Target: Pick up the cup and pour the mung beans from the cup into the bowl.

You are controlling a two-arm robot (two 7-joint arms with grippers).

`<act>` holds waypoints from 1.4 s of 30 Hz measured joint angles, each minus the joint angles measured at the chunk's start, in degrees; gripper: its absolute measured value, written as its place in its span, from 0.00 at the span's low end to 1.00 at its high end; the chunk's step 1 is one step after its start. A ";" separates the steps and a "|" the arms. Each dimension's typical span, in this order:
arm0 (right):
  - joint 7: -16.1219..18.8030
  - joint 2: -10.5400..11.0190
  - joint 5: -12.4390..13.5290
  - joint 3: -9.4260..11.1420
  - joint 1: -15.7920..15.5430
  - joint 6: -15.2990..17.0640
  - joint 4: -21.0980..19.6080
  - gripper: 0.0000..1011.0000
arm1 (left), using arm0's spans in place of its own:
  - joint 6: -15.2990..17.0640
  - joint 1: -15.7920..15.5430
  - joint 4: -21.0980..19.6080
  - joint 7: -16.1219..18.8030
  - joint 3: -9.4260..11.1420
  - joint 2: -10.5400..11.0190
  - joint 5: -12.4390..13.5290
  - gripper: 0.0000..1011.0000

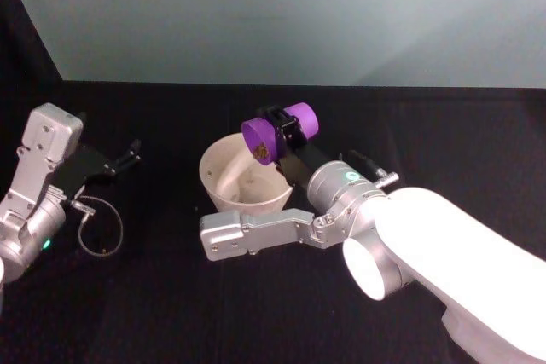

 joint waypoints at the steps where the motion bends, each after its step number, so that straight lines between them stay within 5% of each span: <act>1: 0.04 -0.08 -0.22 0.14 -0.10 -0.09 0.00 0.71 | 0.00 0.00 0.00 0.00 0.00 0.00 0.00 0.99; 24: 1.09 -1.10 -3.16 2.47 -1.74 -1.87 -0.27 0.71 | 0.00 0.00 0.00 0.00 0.00 0.00 0.00 0.99; 42: 2.08 -0.78 -10.05 0.43 -1.26 -1.66 -0.20 0.71 | 0.00 0.00 0.00 0.00 0.00 0.00 0.00 0.99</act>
